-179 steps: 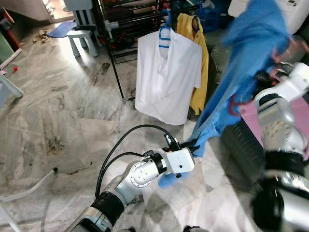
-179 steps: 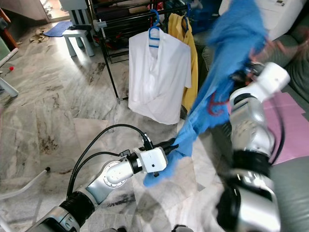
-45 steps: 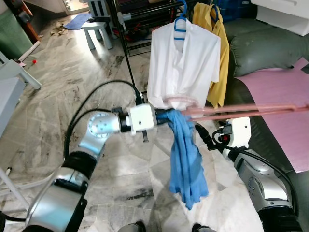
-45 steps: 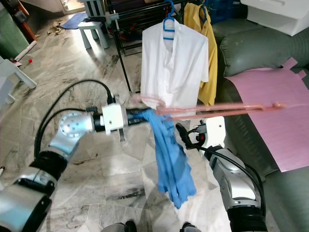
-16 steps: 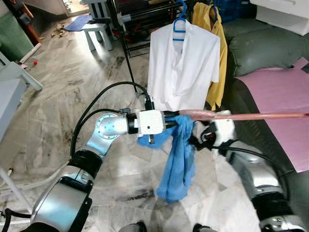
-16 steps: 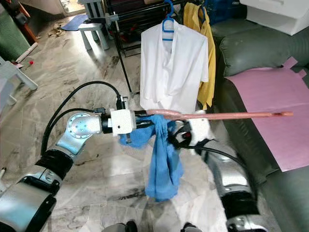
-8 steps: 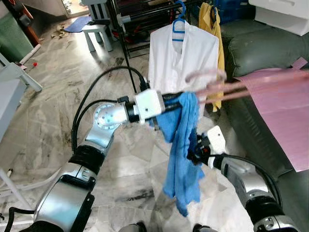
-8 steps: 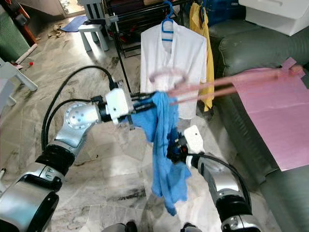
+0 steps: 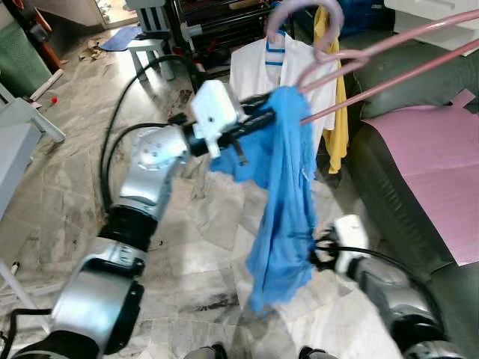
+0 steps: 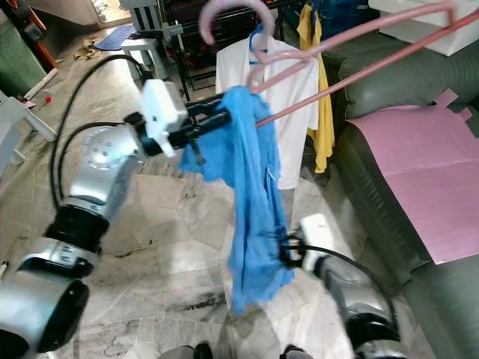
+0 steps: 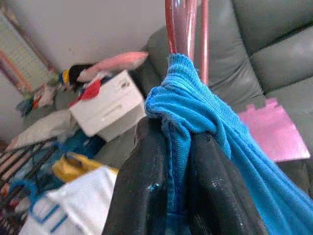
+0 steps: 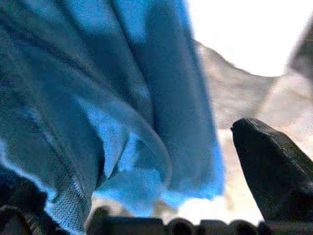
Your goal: Hang hanger
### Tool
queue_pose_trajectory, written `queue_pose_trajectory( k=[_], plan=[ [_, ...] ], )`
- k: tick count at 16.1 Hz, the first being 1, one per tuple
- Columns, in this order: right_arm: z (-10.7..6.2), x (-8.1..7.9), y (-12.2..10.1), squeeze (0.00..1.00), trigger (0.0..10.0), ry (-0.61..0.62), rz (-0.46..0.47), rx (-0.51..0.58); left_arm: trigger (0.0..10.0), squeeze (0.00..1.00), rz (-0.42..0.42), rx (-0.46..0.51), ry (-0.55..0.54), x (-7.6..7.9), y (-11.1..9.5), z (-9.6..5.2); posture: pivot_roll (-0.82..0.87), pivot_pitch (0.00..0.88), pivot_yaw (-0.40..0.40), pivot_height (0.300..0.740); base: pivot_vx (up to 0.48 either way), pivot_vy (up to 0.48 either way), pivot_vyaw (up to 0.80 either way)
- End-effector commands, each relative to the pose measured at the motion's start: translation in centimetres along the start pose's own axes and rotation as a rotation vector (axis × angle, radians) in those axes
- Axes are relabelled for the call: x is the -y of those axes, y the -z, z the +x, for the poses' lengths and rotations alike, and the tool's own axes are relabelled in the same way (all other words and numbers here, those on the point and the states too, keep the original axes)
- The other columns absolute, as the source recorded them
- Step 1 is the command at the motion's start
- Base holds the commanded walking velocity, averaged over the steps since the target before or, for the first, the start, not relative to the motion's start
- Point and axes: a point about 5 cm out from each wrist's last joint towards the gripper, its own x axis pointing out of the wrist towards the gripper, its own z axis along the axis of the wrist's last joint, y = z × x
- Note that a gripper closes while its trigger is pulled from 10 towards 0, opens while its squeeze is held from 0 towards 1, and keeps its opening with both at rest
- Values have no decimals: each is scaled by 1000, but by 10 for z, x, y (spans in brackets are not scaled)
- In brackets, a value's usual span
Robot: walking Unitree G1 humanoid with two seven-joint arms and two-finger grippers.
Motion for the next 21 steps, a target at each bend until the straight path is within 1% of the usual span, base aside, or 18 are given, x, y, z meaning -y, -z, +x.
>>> queue_pose_trajectory(
  k=[1, 2, 3, 4, 5, 6, 7, 8, 9, 10, 11, 13, 14, 16, 17, 18, 19, 21],
  plan=[
    [-14, 12, 32, 0, 6000, 77, 59, -108, 0, 0, 46, 44, -140, -28, -16, -14, -44, 132, 129, 740, 0, 0, 0],
    [-22, 25, 34, 0, 0, 146, 76, -108, 0, 0, 45, 24, -153, -30, -13, -19, -44, 132, 129, 740, 0, 0, 0],
    [-37, 50, 29, 0, 0, 265, 85, -77, 0, 0, 51, -6, -162, -31, -9, -25, -60, 137, 124, 740, 0, 0, 0],
    [-43, 62, 21, 0, 0, 318, 97, -41, 0, 0, 43, -16, -165, -31, -6, -27, -65, 137, 123, 740, 0, 0, 0],
    [-47, 68, 17, 0, 0, 340, 105, -21, 0, 0, 36, -20, -168, -30, -5, -28, -68, 137, 123, 740, 0, 0, 0],
    [-61, 94, -8, 0, 0, 456, 112, 66, 0, 0, 19, -52, -171, -29, 2, -35, -85, 139, 125, 740, 0, 0, 0],
    [-71, 109, -25, 0, 0, 527, 111, 118, 0, 0, 13, -74, -171, -27, 6, -40, -89, 140, 125, 740, 0, 0, 0],
    [-84, 128, -51, 0, 0, 622, 116, 199, 0, 0, 7, -104, -168, -25, 12, -47, -96, 143, 123, 740, 0, 0, 0],
    [-92, 138, -73, 0, 0, 671, 117, 263, 0, 0, -9, -112, -170, -23, 16, -51, -99, 144, 119, 740, 0, 0, 0],
    [-103, 149, -114, 0, 0, 730, 111, 383, 0, 0, -45, -134, -144, -13, 24, -56, -102, 144, 108, 740, 0, 0, 0],
    [-108, 151, -138, 0, 0, 744, 102, 453, 0, 0, -74, -148, -113, -5, 30, -58, -102, 141, 101, 740, 0, 0, 0],
    [-108, 147, -168, 0, 0, 737, 70, 518, 0, 0, -147, -163, -80, 6, 38, -64, -102, 135, 86, 740, 0, 0, 0],
    [-105, 144, -177, 0, 0, 726, 65, 536, 0, 0, -173, -174, -64, 11, 42, -67, -103, 132, 82, 740, 0, 0, 0],
    [-101, 138, -187, 0, 0, 705, 59, 552, 0, 0, -214, -206, -12, 24, 50, -73, -103, 132, 77, 740, 0, 0, 0],
    [-98, 136, -190, 0, 0, 698, 55, 555, 0, 0, -260, -218, 12, 31, 55, -77, -103, 132, 77, 740, 0, 0, 0],
    [-97, 135, -190, 0, 0, 697, 49, 550, 0, 0, -273, -230, 30, 37, 58, -81, -108, 132, 77, 740, 0, 0, 0],
    [-96, 134, -190, 0, 0, 692, 53, 551, 0, 0, -287, -271, 73, 45, 65, -84, -110, 133, 78, 740, 0, 0, 0],
    [-94, 130, -195, 0, 0, 673, 50, 565, 0, 0, -285, -311, 93, 51, 72, -86, -113, 134, 79, 740, 0, 0, 0]
  ],
)
